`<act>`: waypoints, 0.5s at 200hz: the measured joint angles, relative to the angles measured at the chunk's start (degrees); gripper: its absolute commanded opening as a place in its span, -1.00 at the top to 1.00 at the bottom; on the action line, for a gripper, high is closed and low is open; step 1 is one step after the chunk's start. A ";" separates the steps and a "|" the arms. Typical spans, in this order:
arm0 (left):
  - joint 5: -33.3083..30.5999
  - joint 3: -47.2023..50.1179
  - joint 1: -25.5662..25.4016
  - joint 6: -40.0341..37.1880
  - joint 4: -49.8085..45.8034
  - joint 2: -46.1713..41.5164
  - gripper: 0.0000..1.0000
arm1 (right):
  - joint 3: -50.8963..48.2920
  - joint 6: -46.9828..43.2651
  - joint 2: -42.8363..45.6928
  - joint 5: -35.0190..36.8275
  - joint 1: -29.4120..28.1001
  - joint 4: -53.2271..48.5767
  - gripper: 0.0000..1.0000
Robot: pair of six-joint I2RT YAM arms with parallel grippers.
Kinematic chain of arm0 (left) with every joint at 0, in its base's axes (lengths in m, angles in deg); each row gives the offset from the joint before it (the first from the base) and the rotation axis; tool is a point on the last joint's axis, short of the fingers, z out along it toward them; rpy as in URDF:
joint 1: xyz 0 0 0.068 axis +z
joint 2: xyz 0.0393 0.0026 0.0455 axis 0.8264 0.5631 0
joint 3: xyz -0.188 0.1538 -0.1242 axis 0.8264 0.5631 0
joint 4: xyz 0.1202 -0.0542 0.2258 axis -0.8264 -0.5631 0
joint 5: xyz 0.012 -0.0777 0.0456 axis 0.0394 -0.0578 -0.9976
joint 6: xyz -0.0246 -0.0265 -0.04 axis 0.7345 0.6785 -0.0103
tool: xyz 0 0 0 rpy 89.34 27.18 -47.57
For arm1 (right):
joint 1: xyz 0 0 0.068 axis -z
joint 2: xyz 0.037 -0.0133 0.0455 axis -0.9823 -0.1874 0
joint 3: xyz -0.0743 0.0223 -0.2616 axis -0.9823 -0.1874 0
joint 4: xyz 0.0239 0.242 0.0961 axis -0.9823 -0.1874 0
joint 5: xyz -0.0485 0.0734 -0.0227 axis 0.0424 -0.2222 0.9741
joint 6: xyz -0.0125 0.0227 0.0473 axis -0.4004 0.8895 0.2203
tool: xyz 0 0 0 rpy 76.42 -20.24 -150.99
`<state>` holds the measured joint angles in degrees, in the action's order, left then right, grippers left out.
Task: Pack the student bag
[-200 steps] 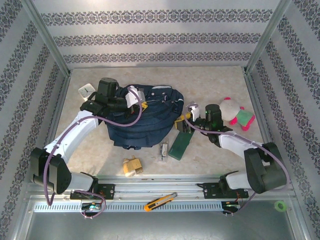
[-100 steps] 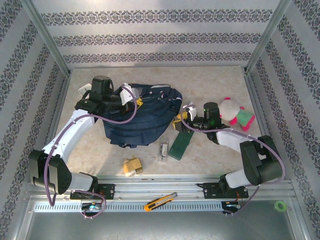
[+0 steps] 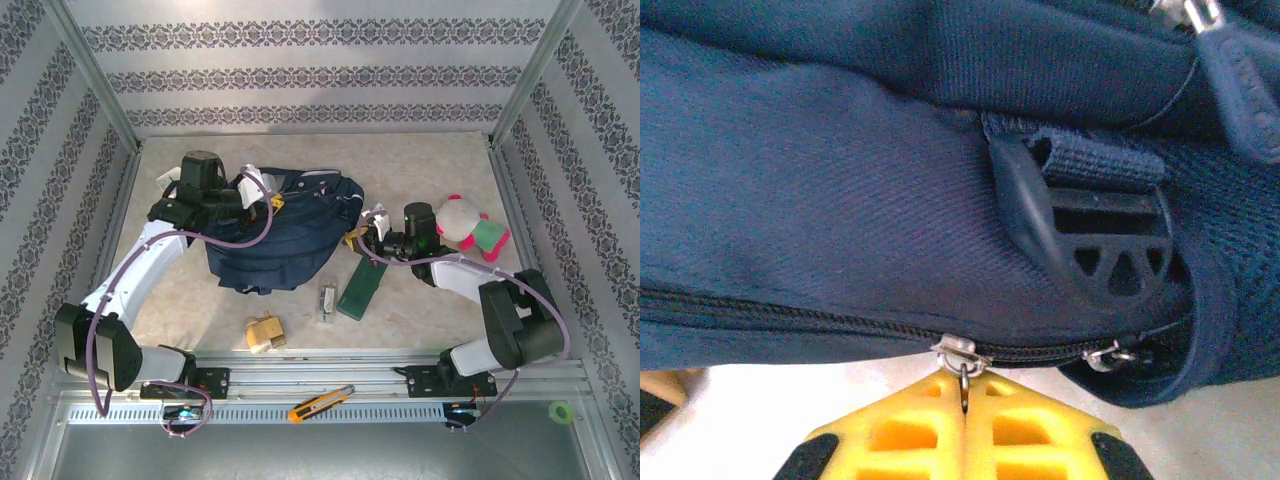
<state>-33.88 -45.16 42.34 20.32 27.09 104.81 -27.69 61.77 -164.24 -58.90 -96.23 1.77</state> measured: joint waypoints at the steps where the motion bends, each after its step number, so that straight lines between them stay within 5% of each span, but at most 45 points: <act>1: -0.07 0.00 0.00 0.02 0.13 -0.02 1.00 | -0.07 0.02 0.15 0.00 0.00 0.00 1.00; 100: -18.99 3.23 -12.02 9.62 11.45 2.49 1.00 | -1.49 11.82 9.55 -2.62 -6.78 -3.28 1.00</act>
<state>-52.88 -41.92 30.32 29.94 38.54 107.30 -29.18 73.59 -154.69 -61.52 -103.01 -1.51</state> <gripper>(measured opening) 0.064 0.043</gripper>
